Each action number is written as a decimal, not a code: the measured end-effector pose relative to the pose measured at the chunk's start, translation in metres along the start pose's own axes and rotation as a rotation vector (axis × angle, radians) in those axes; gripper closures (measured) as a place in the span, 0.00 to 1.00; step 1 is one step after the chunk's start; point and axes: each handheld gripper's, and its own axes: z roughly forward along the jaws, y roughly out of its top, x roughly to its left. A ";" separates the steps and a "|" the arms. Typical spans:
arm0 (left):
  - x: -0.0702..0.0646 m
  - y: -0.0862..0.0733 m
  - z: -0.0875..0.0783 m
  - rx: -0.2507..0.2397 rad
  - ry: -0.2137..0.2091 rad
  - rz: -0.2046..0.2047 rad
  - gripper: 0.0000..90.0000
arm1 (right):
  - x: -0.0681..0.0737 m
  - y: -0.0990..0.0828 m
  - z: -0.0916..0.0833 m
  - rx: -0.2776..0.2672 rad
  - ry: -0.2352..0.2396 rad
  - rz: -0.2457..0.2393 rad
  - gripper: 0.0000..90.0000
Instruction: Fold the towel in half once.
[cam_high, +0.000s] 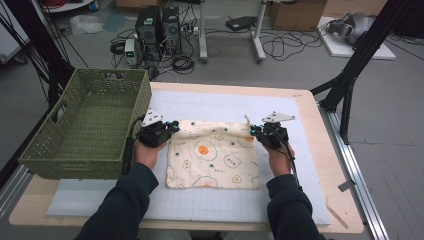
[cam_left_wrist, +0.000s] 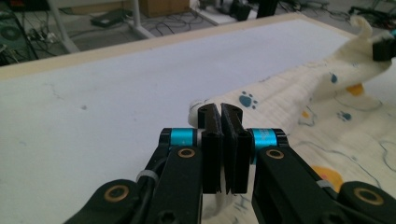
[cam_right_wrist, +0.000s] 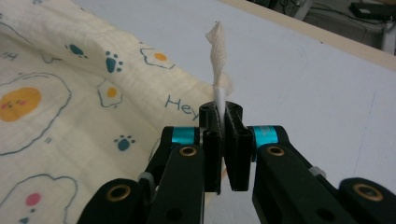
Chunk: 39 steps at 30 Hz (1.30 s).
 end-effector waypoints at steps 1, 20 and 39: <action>-0.003 -0.002 -0.003 -0.024 0.006 0.004 0.96 | 0.002 0.001 -0.003 -0.003 0.000 -0.012 0.97; -0.022 -0.031 -0.046 -0.050 -0.096 0.019 0.96 | 0.027 -0.038 -0.042 -0.025 0.026 -0.031 0.96; -0.034 -0.052 -0.064 -0.021 -0.131 0.041 0.96 | 0.041 -0.059 -0.058 -0.042 0.080 -0.042 0.96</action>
